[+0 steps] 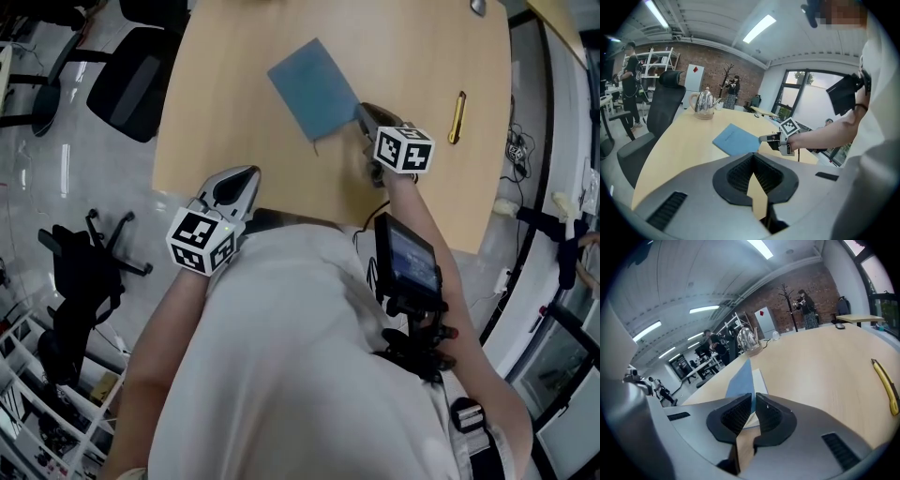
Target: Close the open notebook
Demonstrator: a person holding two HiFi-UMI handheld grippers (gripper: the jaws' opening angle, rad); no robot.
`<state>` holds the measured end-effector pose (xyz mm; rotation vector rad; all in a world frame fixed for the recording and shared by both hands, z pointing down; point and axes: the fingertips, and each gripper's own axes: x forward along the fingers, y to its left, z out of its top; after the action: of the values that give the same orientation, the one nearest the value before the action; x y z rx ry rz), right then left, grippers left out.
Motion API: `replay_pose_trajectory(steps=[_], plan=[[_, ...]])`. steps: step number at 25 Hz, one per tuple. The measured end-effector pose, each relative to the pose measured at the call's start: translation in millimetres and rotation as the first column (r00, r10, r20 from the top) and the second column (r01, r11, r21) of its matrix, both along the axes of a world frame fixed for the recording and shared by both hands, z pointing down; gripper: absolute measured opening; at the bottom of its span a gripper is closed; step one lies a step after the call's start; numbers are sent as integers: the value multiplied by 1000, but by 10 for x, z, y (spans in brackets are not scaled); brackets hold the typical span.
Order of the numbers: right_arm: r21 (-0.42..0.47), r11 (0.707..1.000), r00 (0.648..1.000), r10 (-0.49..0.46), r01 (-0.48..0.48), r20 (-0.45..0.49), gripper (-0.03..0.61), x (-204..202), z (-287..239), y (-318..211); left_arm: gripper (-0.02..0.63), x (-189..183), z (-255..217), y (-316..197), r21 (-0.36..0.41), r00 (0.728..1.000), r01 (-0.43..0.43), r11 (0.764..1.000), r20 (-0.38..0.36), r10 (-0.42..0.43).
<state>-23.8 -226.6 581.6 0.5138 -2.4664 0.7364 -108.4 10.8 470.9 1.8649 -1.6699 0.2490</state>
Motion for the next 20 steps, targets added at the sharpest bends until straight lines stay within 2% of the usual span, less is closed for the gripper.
replay_pose_trajectory(steps=[5, 9, 14, 17, 20], plan=[[-4, 1000, 999, 11, -11, -52, 38, 20, 200, -70, 5, -37, -23, -29, 0, 1000, 10, 1000, 0, -10], [21, 1000, 993, -19, 22, -116, 40, 3, 368, -81, 5, -59, 4, -19, -13, 1000, 12, 1000, -1, -12], [146, 980, 961, -94, 136, -260, 49, -12, 460, -75, 5, -31, 1, 0, -21, 1000, 16, 1000, 3, -16], [226, 958, 938, -96, 178, -333, 78, 8, 466, -105, 5, -17, 1, 11, -22, 1000, 21, 1000, 3, -21], [263, 943, 919, -93, 205, -383, 87, 26, 475, -112, 5, -24, 6, 32, -25, 1000, 29, 999, 1, -29]])
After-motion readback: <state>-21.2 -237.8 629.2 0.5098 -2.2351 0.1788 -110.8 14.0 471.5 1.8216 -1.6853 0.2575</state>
